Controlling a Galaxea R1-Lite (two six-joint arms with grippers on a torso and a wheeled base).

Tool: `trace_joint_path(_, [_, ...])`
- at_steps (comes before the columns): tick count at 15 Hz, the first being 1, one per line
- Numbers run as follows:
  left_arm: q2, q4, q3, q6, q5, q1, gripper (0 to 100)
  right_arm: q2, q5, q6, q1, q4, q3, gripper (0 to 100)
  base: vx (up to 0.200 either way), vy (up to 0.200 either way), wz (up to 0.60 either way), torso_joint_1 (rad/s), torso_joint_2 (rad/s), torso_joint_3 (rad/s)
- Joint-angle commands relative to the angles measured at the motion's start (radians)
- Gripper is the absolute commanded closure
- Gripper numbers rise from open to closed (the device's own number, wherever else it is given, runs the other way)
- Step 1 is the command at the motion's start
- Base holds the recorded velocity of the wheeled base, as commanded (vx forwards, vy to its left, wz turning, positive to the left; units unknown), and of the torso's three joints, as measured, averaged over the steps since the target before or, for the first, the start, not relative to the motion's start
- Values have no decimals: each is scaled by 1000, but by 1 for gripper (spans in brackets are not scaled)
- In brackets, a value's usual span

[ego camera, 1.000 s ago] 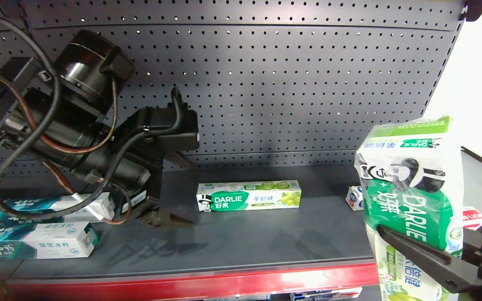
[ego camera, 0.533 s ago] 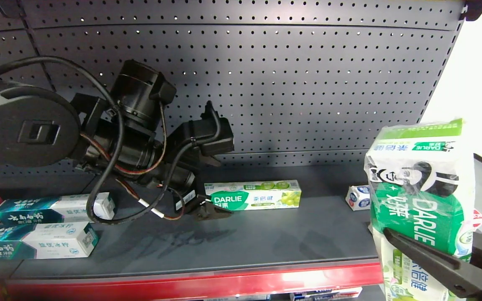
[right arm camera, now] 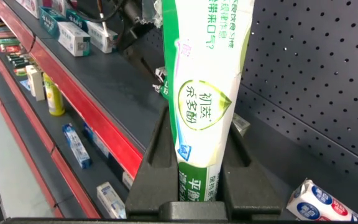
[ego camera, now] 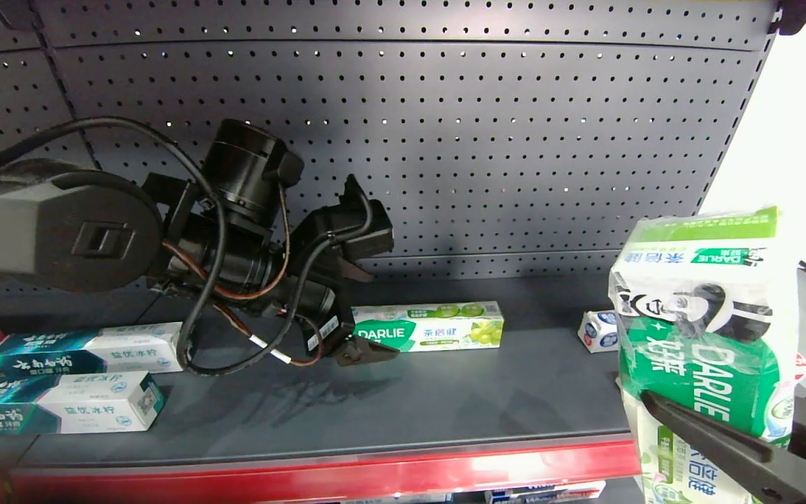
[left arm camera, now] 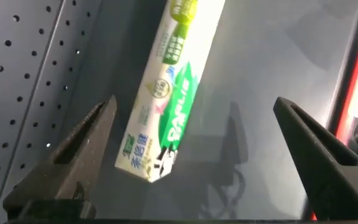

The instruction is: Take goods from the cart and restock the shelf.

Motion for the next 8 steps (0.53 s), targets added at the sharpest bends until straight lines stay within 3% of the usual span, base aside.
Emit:
trace_joint_path(1, [28,-3,-8,-5,-2,1,0,0,0,0,4,0,1,100,0,0,0,0,0,0])
trace_joint_path(2, [34,-3,-10,-5,-5,1,0,0,0,0,5,0,1,100,0,0,0,0,0,0])
trace_joint_path(5, [68,22,-59,6,-98,24,0,-1,0,0,16,0,5,100,0,0,0,0,0,0])
trace_joint_path(8, [86,92,-104,34,-104,41,0,-3,0,-8,27,0,18,100,0,0,0,0,0,0])
